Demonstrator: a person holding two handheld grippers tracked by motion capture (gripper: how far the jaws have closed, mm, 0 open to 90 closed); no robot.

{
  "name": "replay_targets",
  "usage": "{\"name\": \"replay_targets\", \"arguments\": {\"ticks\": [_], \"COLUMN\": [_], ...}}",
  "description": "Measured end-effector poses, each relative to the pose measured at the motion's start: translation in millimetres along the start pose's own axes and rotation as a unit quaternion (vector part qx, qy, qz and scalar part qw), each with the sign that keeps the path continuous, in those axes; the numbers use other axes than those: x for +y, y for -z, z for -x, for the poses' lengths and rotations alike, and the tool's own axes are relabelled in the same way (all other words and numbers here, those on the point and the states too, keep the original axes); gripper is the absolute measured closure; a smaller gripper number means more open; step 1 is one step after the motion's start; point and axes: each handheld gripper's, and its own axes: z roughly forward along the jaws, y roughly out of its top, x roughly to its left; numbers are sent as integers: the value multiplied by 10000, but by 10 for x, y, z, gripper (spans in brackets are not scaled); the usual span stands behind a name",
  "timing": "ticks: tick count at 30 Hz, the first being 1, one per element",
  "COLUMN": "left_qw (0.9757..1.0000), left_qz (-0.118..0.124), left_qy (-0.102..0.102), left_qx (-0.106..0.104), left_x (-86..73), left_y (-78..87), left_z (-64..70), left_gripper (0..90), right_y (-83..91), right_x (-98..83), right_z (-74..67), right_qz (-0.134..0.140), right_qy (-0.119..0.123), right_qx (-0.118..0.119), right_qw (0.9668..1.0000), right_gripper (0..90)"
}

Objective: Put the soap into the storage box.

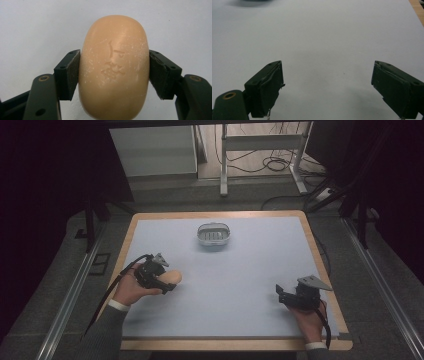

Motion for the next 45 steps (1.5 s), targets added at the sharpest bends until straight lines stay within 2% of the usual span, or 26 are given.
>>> {"name": "replay_targets", "arguments": {"ticks": [18,45], "left_qw": [10000,9999], "left_qz": [47,127], "left_qy": [35,-71], "left_qx": [-27,36], "left_x": [80,355], "left_y": [-28,10], "left_z": [-44,-48], "left_gripper": [323,323], "right_y": [-2,-3], "right_x": [1,1], "right_z": [-1,1], "right_qz": [-12,-15], "right_qy": [-6,-17], "right_qx": [3,-6], "right_qw": [10000,10000], "right_gripper": [107,107]}}
